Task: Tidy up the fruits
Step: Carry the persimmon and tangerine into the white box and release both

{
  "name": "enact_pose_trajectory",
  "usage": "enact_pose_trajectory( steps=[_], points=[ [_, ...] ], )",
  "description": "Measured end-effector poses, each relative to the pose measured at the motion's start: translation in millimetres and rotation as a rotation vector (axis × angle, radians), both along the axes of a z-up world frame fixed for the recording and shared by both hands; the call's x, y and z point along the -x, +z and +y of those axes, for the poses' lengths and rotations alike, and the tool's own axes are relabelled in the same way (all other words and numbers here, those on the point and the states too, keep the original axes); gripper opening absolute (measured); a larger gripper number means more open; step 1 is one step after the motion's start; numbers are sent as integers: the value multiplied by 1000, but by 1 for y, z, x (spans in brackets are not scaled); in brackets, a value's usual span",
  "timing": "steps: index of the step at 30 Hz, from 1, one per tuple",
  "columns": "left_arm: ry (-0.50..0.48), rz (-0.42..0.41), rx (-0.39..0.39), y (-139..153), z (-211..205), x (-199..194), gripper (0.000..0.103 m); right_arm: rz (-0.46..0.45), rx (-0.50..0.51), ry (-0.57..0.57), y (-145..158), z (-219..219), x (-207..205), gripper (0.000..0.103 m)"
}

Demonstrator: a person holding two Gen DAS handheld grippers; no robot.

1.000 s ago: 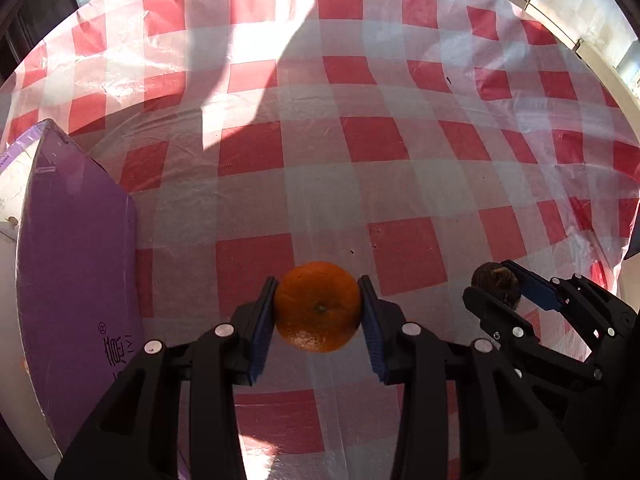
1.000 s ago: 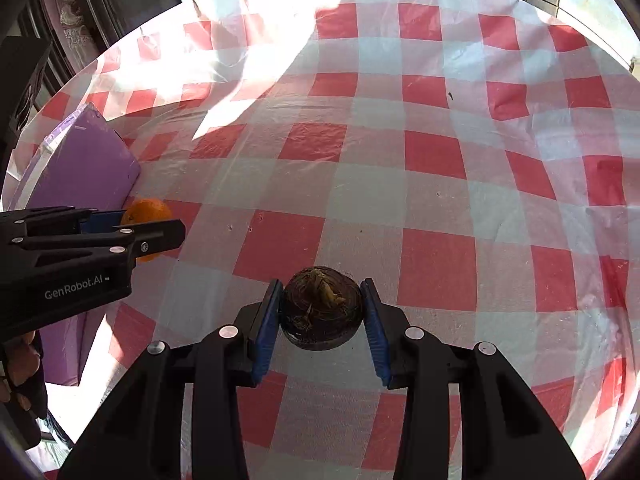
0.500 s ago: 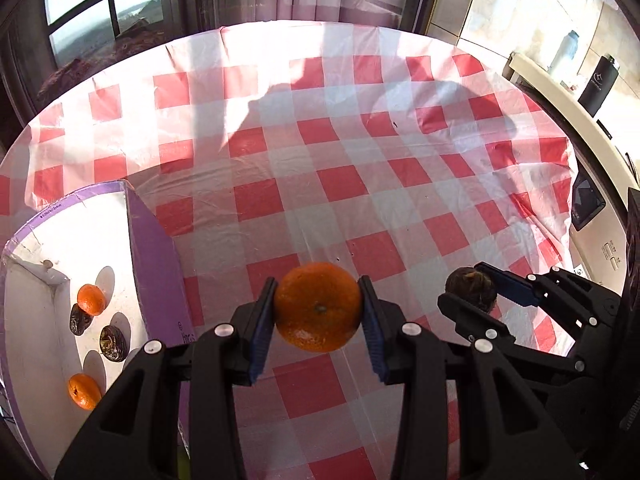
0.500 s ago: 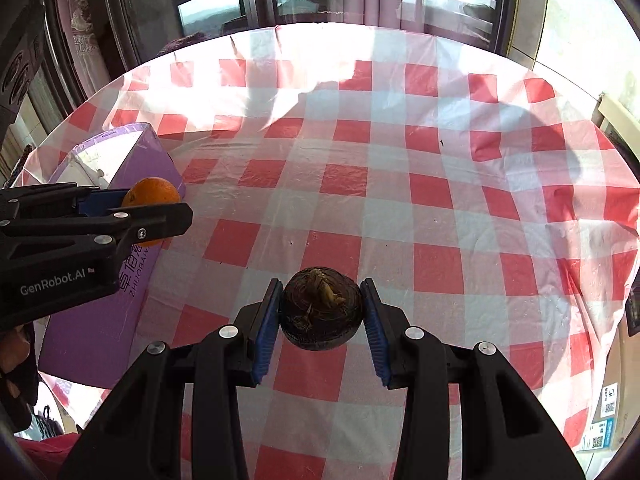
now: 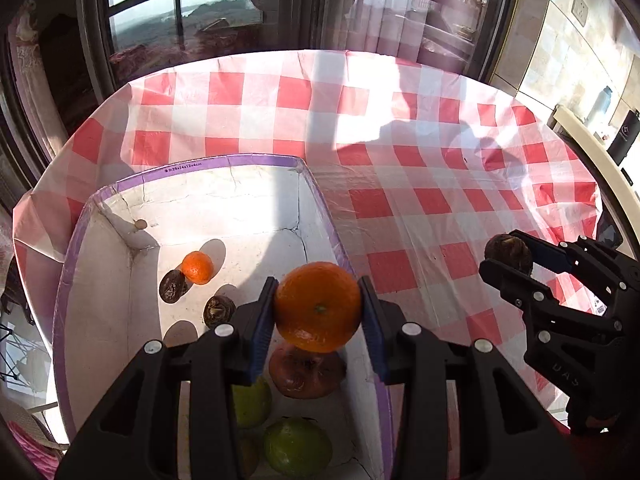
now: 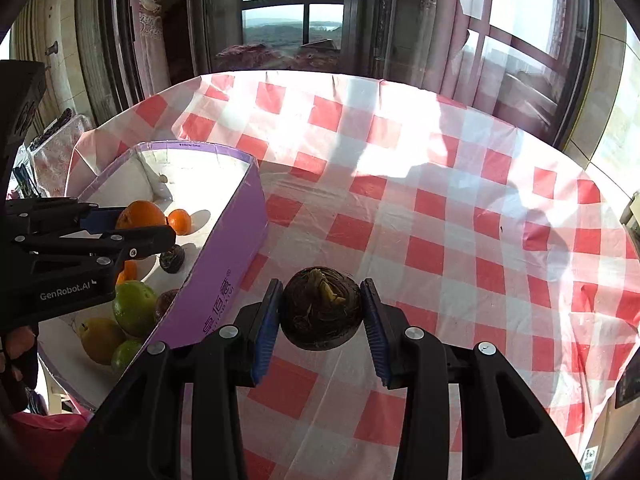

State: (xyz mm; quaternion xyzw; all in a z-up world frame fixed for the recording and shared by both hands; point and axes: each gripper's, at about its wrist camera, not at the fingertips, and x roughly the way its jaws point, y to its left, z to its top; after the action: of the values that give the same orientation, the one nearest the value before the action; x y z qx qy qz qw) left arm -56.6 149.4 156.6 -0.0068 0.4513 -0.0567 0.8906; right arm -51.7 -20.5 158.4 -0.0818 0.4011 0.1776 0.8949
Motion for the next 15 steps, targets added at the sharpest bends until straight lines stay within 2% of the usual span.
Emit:
enact_pose_trajectory(
  steps=[6,15],
  points=[
    [93,6,8,-2,47,10,40,1,4,70,6,30,-8,39],
    [215,80,5,-21,100,27,40,-5,18,254,19,94,-26,39]
  ],
)
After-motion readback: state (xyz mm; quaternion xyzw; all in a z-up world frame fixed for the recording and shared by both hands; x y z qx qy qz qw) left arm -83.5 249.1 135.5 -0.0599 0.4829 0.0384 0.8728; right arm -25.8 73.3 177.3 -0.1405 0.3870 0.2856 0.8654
